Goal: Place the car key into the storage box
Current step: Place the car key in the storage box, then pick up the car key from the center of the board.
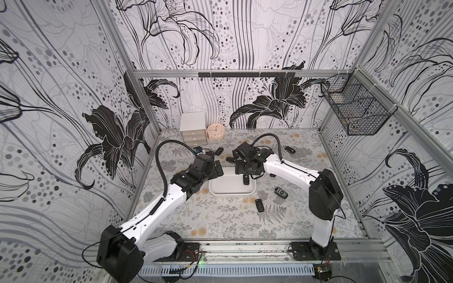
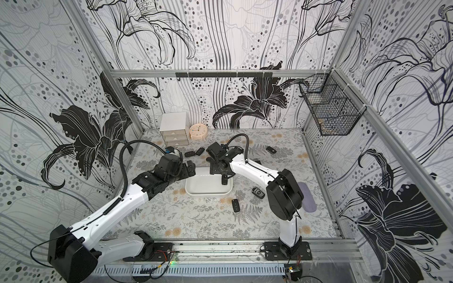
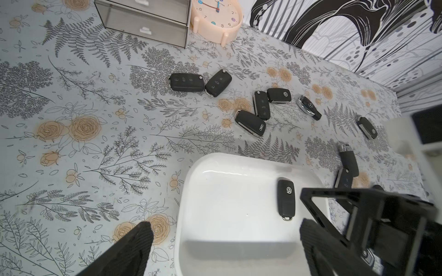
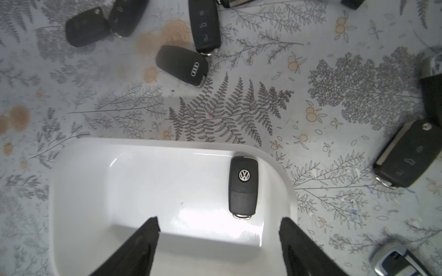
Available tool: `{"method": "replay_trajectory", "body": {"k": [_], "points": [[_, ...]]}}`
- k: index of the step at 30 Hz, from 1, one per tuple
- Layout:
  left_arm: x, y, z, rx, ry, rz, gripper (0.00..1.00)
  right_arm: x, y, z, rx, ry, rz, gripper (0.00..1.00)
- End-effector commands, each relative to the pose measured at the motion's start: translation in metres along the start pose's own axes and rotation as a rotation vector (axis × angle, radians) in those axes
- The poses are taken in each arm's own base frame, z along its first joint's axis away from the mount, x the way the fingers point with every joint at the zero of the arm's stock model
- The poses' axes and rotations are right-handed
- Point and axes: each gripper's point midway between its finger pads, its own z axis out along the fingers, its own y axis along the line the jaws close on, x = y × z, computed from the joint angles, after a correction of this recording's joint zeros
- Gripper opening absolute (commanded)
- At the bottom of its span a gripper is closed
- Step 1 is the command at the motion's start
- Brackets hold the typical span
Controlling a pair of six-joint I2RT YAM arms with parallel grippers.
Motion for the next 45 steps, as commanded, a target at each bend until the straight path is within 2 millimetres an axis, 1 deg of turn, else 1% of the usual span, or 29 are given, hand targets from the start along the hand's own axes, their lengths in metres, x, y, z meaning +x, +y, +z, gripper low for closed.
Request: {"method": "replay_trajectory", "body": {"k": [1, 2, 3, 6, 10, 12, 13, 14, 17, 19, 24, 27, 28, 31, 34, 37, 42, 45], "points": [[-0.026, -0.003, 0.008, 0.019, -0.056, 0.017, 0.99, -0.002, 0.004, -0.015, -0.046, -0.035, -0.021, 0.92], [-0.029, 0.001, 0.013, 0.008, -0.053, 0.017, 0.99, -0.004, 0.004, -0.020, -0.056, -0.050, -0.023, 0.94], [-0.031, 0.004, 0.018, 0.001, -0.047, 0.013, 0.99, -0.005, 0.004, -0.024, -0.063, -0.063, -0.021, 1.00], [-0.043, 0.013, 0.036, -0.011, -0.050, -0.006, 0.99, -0.010, 0.002, -0.035, -0.076, -0.097, -0.025, 1.00], [-0.057, 0.026, 0.065, -0.019, -0.041, -0.024, 0.99, -0.013, 0.004, -0.045, -0.106, -0.119, -0.040, 1.00], [-0.065, 0.027, 0.078, -0.002, -0.040, -0.028, 0.99, -0.014, 0.006, -0.050, -0.123, -0.134, -0.047, 1.00], [-0.071, 0.027, 0.084, 0.011, -0.045, -0.029, 0.99, -0.013, 0.007, -0.049, -0.129, -0.136, -0.056, 1.00], [-0.075, 0.026, 0.089, 0.022, -0.048, -0.027, 0.99, -0.018, 0.009, -0.061, -0.161, -0.166, -0.058, 1.00], [-0.088, 0.025, 0.107, 0.045, -0.061, -0.035, 0.99, -0.019, 0.014, -0.070, -0.206, -0.191, -0.078, 1.00], [-0.094, 0.028, 0.123, 0.056, -0.044, -0.056, 0.99, -0.019, 0.014, -0.075, -0.216, -0.203, -0.091, 1.00], [-0.108, 0.032, 0.162, 0.120, -0.017, -0.126, 0.99, -0.022, 0.009, -0.081, -0.198, -0.217, -0.098, 1.00], [-0.114, 0.034, 0.186, 0.144, 0.011, -0.165, 0.99, -0.022, 0.005, -0.080, -0.182, -0.218, -0.096, 1.00], [-0.113, 0.035, 0.196, 0.148, 0.029, -0.178, 0.99, -0.023, 0.003, -0.080, -0.177, -0.219, -0.095, 1.00], [-0.115, 0.033, 0.217, 0.182, 0.057, -0.203, 0.99, -0.025, -0.001, -0.079, -0.163, -0.219, -0.090, 1.00], [-0.114, 0.028, 0.235, 0.210, 0.080, -0.206, 0.99, -0.027, -0.006, -0.078, -0.151, -0.218, -0.081, 1.00], [-0.109, 0.029, 0.250, 0.207, 0.106, -0.207, 0.99, -0.030, -0.010, -0.079, -0.144, -0.218, -0.073, 1.00], [-0.095, 0.033, 0.267, 0.195, 0.164, -0.203, 0.99, -0.033, -0.018, -0.075, -0.129, -0.209, -0.058, 1.00], [-0.084, 0.039, 0.271, 0.186, 0.184, -0.199, 0.99, -0.035, -0.019, -0.073, -0.129, -0.205, -0.052, 1.00]]}}
